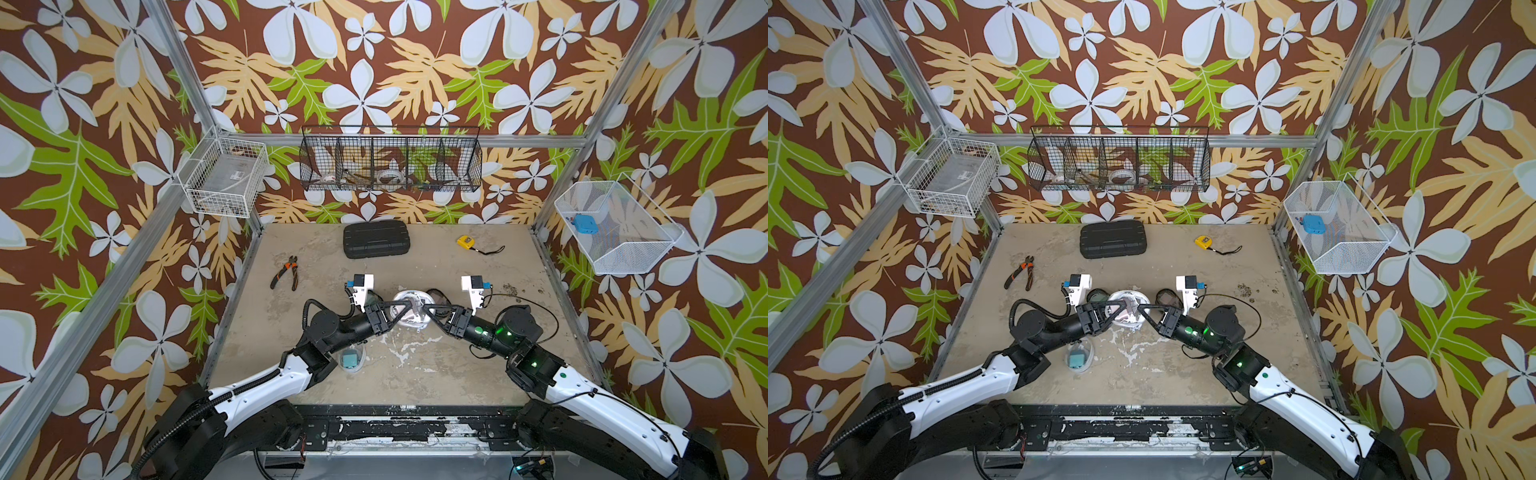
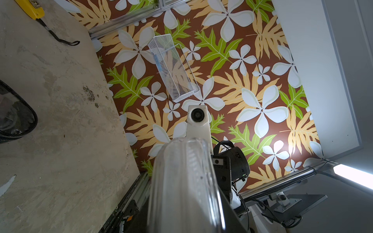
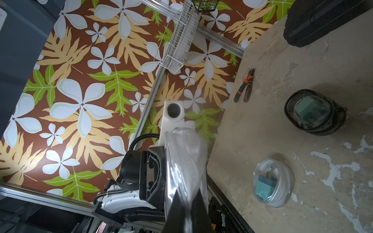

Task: Pack away charging kits
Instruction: Adjust the storage bag, then zip the zipper on the storage bag.

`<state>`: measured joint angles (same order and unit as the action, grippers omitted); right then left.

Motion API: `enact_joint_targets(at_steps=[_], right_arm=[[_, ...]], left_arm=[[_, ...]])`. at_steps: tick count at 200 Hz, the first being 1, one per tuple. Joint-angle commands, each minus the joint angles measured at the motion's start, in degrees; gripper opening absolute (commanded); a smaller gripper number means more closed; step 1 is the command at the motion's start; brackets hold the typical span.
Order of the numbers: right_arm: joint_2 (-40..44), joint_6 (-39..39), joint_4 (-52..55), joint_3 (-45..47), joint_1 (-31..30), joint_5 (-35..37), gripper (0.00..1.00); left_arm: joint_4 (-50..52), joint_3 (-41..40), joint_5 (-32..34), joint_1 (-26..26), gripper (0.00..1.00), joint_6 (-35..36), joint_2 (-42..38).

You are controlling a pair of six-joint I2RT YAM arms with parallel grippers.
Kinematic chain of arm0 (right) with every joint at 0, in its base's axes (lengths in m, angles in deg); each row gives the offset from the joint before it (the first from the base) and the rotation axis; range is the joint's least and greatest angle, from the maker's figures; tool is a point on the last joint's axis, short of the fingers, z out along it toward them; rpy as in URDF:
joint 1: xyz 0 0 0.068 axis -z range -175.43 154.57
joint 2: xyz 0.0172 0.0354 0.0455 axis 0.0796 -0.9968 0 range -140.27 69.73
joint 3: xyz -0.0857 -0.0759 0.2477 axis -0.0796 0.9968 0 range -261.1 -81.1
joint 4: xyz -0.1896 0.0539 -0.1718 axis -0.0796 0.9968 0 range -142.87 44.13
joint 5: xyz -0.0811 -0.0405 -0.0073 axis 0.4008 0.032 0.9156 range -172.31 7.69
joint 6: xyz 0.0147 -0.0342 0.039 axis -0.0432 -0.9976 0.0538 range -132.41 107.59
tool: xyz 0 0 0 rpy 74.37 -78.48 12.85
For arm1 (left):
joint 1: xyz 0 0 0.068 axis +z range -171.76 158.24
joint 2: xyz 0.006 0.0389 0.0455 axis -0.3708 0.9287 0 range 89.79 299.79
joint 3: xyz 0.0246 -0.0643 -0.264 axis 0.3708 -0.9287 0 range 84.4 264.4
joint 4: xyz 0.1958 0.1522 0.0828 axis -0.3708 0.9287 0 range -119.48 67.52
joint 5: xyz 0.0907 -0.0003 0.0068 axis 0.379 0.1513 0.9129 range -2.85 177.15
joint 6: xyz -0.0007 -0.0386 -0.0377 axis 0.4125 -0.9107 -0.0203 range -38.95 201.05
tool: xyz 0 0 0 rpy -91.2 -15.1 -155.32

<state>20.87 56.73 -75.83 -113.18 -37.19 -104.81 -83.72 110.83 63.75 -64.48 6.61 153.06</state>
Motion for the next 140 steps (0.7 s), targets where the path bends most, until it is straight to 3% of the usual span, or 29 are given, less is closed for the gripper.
enact_joint_targets(at_steps=[1, 21, 36, 50, 72, 97, 140], right_arm=[[0.21, -7.42, 8.24, -4.97, -0.46, -2.43, 0.14], [3.31, -16.22, 20.17, -9.98, -0.44, -0.19, 0.41], [4.95, -22.18, 27.27, -12.64, -0.52, 1.42, 0.49], [4.47, -26.77, 32.83, -14.72, -0.72, 2.28, 0.49], [2.87, -31.64, 37.01, -17.02, -5.0, 8.43, 0.38], [-0.61, -36.34, 41.04, -21.56, -13.21, 20.55, 0.35], [-6.55, -38.8, 41.77, -25.55, -18.5, 26.53, 0.36]], left_arm=[[-5.97, -0.24, -1.18, -0.13, 0.15, -4.34, 0.39], [-0.22, -0.01, 1.68, -0.05, 0.12, -5.24, -1.67], [7.66, 1.56, 4.11, -0.03, 0.11, -4.23, -3.57], [15.6, 3.68, 6.81, -0.06, 0.11, -3.4, -4.93], [24.08, 6.21, 11.61, -0.11, 0.11, -3.37, -6.4], [25.67, 8.31, 14.25, -0.15, 0.11, -4.11, -6.29], [29.5, 11.63, 14.56, -0.17, 0.11, -3.5, -5.29]])
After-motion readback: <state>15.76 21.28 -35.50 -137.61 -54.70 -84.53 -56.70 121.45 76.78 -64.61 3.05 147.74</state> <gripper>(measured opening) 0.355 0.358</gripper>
